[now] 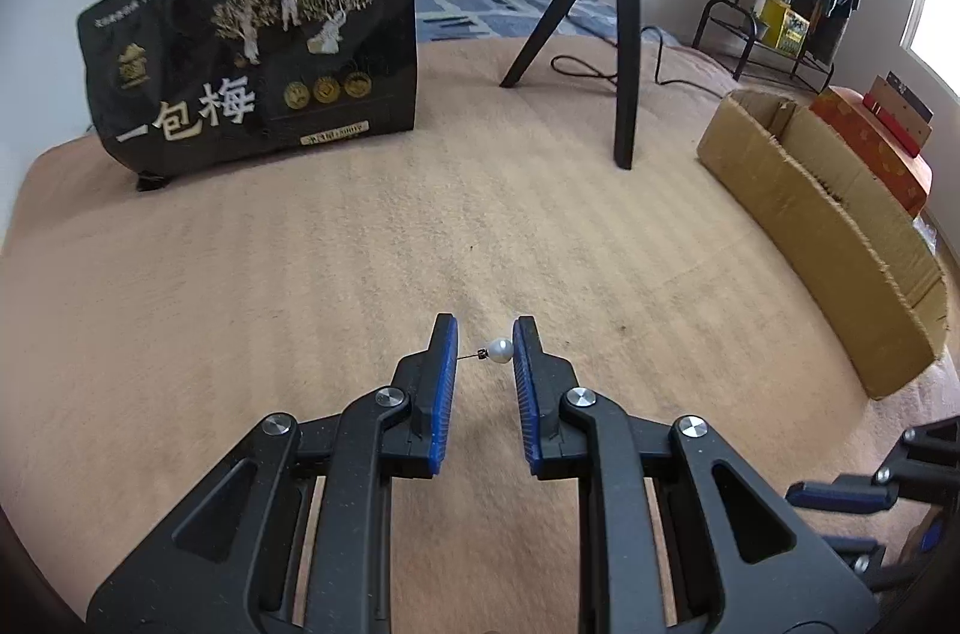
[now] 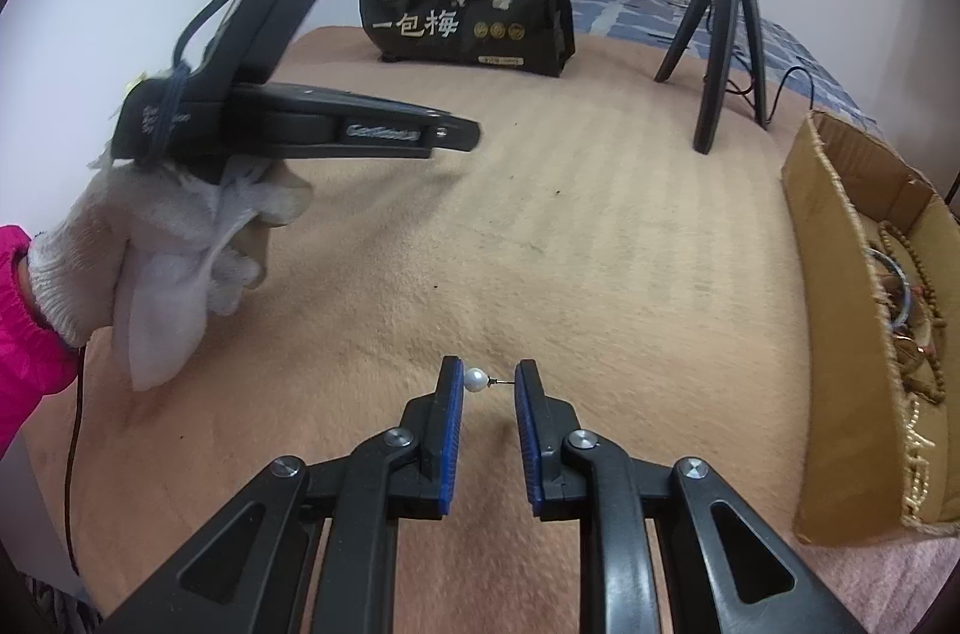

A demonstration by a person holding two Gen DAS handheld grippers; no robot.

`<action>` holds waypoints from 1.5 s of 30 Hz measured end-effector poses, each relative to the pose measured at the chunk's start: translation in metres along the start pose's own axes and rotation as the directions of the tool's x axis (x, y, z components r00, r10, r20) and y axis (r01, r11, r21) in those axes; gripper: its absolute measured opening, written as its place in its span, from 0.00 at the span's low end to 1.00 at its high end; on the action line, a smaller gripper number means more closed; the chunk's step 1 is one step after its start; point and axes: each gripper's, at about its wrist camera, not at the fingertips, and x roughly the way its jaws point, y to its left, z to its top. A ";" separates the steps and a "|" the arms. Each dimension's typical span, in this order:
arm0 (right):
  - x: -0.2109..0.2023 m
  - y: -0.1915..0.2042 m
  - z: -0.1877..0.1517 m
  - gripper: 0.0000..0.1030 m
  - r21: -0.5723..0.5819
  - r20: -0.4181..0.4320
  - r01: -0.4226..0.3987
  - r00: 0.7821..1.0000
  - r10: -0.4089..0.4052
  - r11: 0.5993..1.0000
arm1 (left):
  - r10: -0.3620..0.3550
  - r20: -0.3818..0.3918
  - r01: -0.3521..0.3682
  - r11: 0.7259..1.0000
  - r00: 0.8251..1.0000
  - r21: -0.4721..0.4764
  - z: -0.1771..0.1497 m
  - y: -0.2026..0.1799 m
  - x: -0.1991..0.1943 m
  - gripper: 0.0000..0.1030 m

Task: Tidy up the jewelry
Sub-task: 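Carry the pearl earring in the left tool while the right tool carries its earring to the box, then open the right tool releasing its earring while the left tool releases its earring into the box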

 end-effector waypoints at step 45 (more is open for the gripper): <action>-0.153 -0.151 -0.033 0.15 0.219 0.139 0.219 0.958 -0.253 0.951 | -0.160 0.128 0.142 0.980 0.979 0.137 0.065 -0.189 -0.040 0.17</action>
